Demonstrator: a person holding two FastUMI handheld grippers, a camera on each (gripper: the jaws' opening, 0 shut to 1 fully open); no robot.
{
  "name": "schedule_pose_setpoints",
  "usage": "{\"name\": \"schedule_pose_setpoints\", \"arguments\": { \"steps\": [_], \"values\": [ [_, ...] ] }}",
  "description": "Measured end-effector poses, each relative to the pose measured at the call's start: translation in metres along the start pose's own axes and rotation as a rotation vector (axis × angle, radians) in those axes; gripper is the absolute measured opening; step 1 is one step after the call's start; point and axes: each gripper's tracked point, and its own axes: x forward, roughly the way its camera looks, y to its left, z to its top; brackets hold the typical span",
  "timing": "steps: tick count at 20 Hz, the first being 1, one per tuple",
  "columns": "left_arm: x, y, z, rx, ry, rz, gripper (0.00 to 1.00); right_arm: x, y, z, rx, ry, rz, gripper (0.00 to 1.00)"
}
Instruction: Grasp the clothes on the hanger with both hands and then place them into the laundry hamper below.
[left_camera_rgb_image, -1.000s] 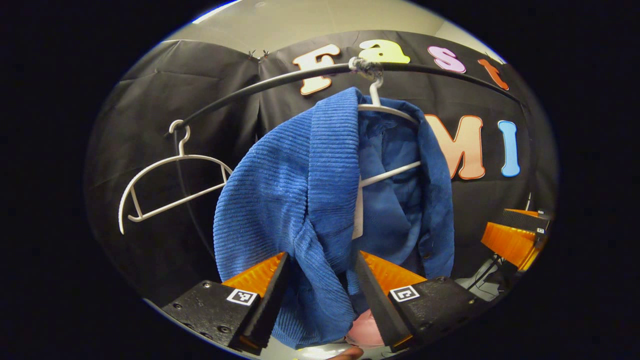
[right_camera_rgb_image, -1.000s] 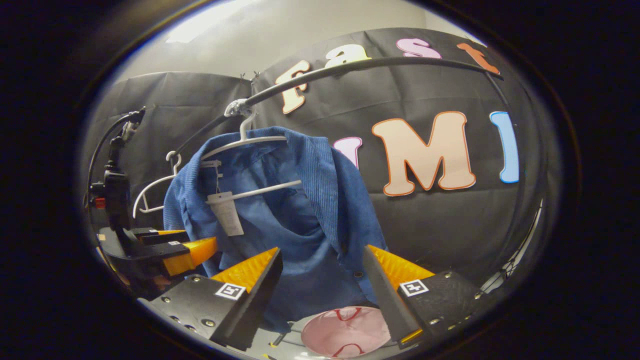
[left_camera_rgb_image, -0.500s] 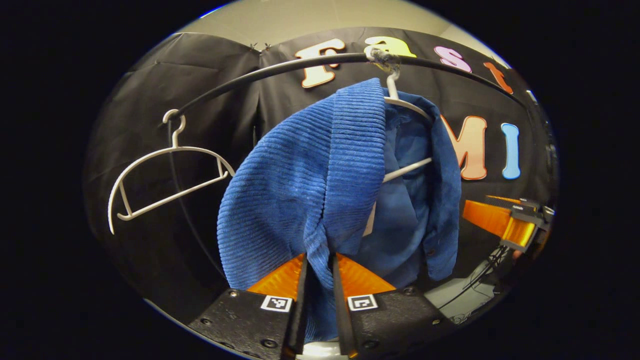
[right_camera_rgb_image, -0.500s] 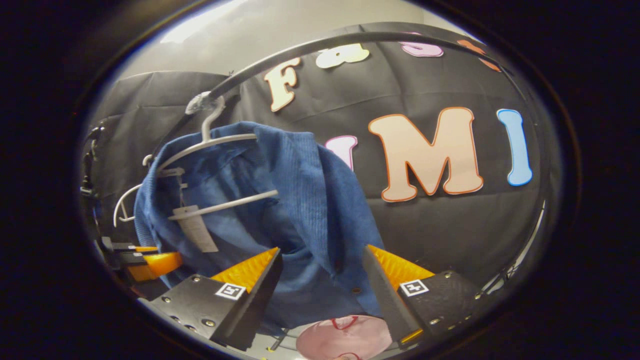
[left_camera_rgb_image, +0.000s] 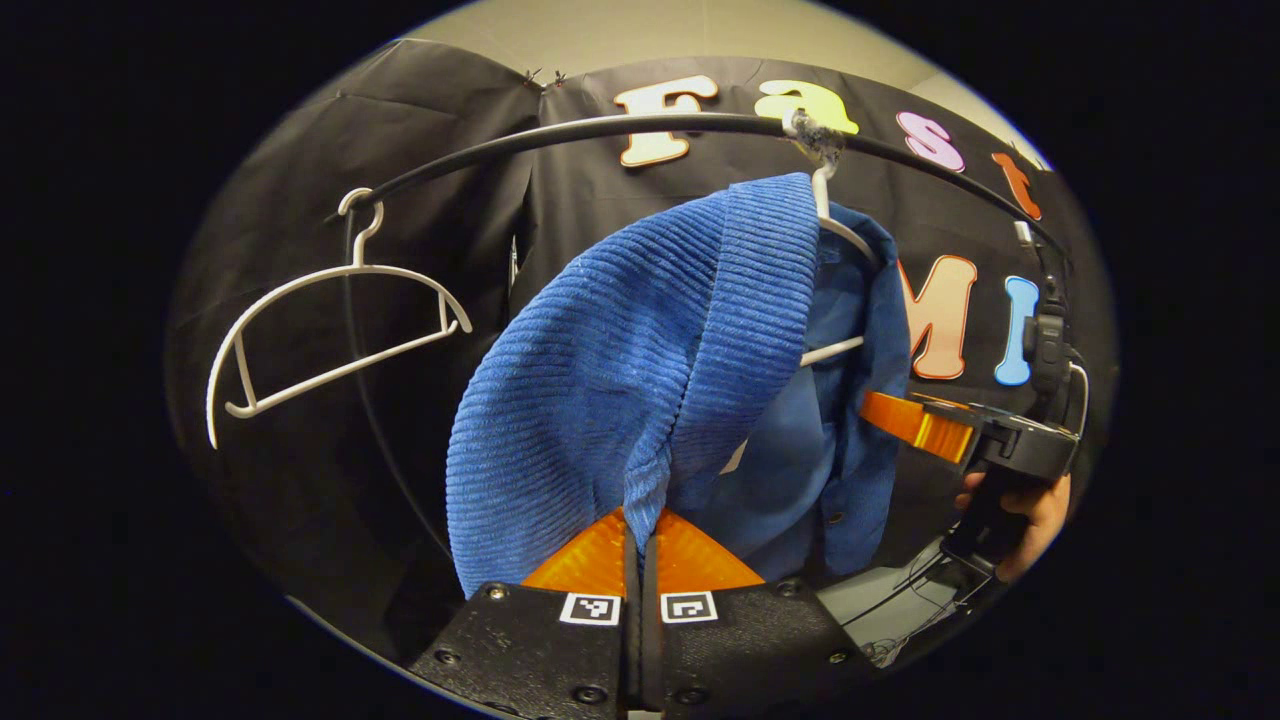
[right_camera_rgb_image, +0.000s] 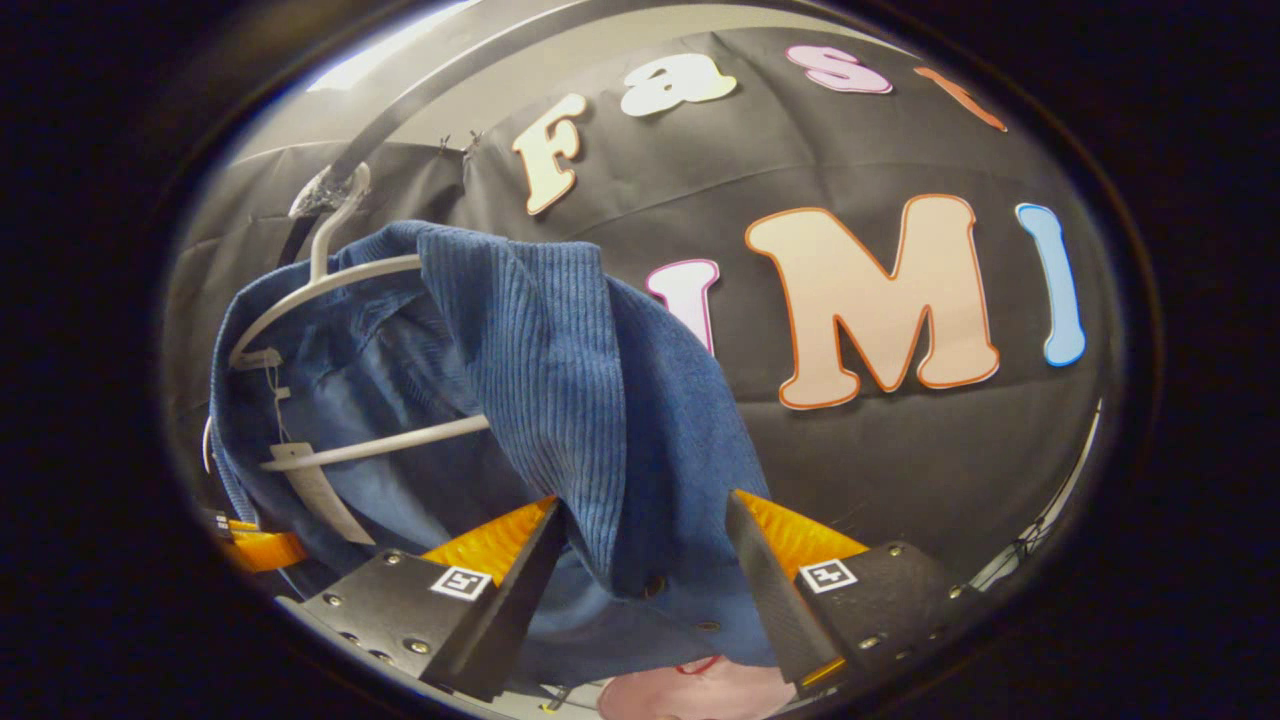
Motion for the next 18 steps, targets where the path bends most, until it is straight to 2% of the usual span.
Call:
{"name": "schedule_pose_setpoints", "arguments": {
  "steps": [2,4,5,7,9,13,14,18],
  "values": [
    [-0.005,-0.008,0.003,-0.006,-0.021,-0.043,0.00,0.010,0.000,0.004,-0.008,-0.011,-0.007,0.96],
    [-0.011,-0.010,0.007,0.018,-0.035,-0.064,0.00,0.022,-0.006,0.007,-0.010,-0.030,-0.032,0.91],
    [-0.016,-0.010,0.008,0.023,-0.038,-0.069,0.00,0.024,-0.010,0.009,-0.014,-0.041,-0.045,0.95],
    [-0.025,-0.005,0.012,0.018,-0.045,-0.070,0.00,0.032,-0.010,0.011,-0.039,-0.055,-0.059,0.68],
    [-0.032,0.004,0.014,0.014,-0.044,-0.051,0.00,0.036,-0.016,0.010,-0.055,-0.048,-0.081,0.71],
    [-0.044,0.018,0.019,-0.009,-0.047,-0.015,0.00,0.039,-0.018,0.015,-0.026,-0.052,-0.068,0.06],
    [-0.049,0.019,0.019,-0.008,-0.048,-0.010,0.00,0.037,-0.018,0.015,-0.026,-0.057,-0.061,0.01],
    [-0.076,0.014,0.032,0.029,-0.076,-0.027,0.00,0.013,-0.031,0.039,-0.078,-0.136,-0.113,0.00]
  ]
}}
